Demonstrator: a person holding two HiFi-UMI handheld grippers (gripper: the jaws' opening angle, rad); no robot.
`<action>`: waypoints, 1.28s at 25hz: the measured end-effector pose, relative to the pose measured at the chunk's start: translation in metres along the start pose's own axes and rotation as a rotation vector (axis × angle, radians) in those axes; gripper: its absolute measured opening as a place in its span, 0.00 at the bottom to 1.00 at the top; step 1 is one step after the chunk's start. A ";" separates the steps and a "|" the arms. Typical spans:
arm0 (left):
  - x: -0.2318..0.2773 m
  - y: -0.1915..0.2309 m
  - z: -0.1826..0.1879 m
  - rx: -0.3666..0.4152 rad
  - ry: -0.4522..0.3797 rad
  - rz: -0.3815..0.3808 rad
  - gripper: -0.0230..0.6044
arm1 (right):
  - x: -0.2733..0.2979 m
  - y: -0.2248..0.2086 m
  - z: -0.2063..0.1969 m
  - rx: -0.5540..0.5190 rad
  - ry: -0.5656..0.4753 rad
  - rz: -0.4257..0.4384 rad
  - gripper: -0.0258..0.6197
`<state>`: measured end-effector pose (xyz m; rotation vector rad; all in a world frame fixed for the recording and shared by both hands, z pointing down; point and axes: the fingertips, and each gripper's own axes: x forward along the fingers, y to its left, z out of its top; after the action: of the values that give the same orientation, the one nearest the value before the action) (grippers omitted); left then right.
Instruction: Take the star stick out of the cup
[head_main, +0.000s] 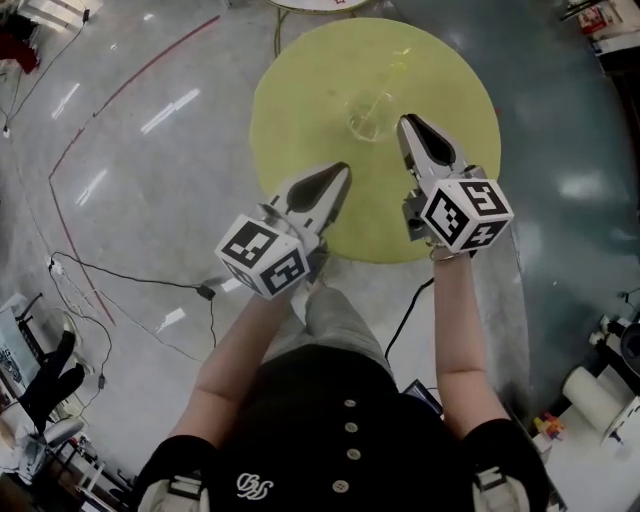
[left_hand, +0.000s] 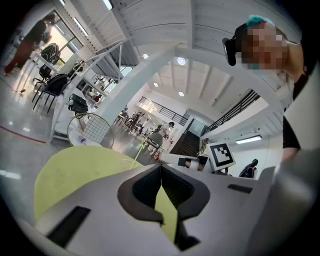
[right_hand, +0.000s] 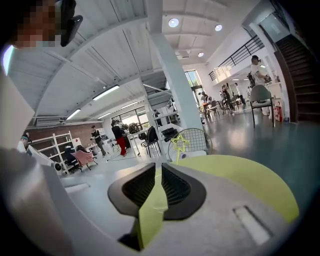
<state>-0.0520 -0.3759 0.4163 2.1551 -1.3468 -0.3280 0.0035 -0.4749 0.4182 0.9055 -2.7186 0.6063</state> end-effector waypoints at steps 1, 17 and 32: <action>0.000 0.003 -0.002 -0.004 0.003 0.001 0.06 | 0.005 -0.001 -0.002 -0.002 0.008 0.000 0.09; 0.020 0.044 -0.008 -0.038 0.011 0.014 0.06 | 0.077 -0.034 -0.005 0.016 0.111 -0.006 0.26; 0.033 0.034 -0.012 -0.031 0.002 0.015 0.06 | 0.083 -0.035 -0.012 -0.016 0.170 0.013 0.23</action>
<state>-0.0559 -0.4115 0.4489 2.1183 -1.3470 -0.3385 -0.0400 -0.5383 0.4666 0.7953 -2.5762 0.6320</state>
